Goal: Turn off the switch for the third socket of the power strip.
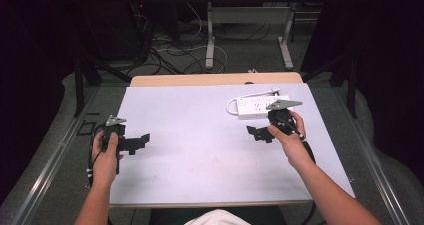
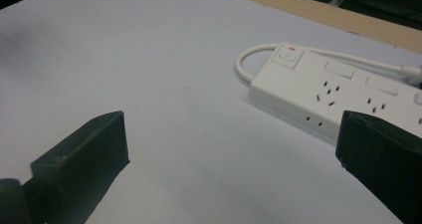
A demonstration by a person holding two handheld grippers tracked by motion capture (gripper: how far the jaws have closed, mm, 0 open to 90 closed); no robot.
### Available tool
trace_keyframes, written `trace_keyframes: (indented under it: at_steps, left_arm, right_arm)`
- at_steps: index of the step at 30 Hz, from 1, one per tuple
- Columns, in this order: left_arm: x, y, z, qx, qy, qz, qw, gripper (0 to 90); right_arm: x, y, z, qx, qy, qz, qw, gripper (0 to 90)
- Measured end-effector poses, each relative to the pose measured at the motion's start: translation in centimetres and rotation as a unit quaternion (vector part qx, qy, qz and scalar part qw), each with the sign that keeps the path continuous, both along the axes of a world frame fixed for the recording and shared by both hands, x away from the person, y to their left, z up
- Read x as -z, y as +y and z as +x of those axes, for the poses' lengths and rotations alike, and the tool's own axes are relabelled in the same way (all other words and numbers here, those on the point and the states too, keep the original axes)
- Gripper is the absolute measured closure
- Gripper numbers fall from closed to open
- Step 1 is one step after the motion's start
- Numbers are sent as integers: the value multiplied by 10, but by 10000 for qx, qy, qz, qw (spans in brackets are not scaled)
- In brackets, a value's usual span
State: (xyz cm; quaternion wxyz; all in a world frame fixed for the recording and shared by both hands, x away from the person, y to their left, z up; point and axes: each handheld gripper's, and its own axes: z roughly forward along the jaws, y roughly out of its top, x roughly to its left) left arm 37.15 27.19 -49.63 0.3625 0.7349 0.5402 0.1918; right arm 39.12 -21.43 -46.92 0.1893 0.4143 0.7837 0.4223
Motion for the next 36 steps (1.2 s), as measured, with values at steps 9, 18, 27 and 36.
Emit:
trace_keyframes:
  at_steps: [9,18,27,36]
  left_arm:
    - [0,-1,0,18,5,33,10000,3]
    - [1,-2,0,40,9,30,10000,3]
    - [1,-2,0,58,-4,42,10000,3]
    - [2,-1,0,37,2,57,10000,3]
  right_arm:
    - [18,-7,-23,-93,135,-146,9998,0]
    - [36,-18,-37,-80,276,-201,9994,0]
    - [52,-31,-39,252,322,-366,9985,0]
    - [66,-46,-36,477,341,-392,9975,0]
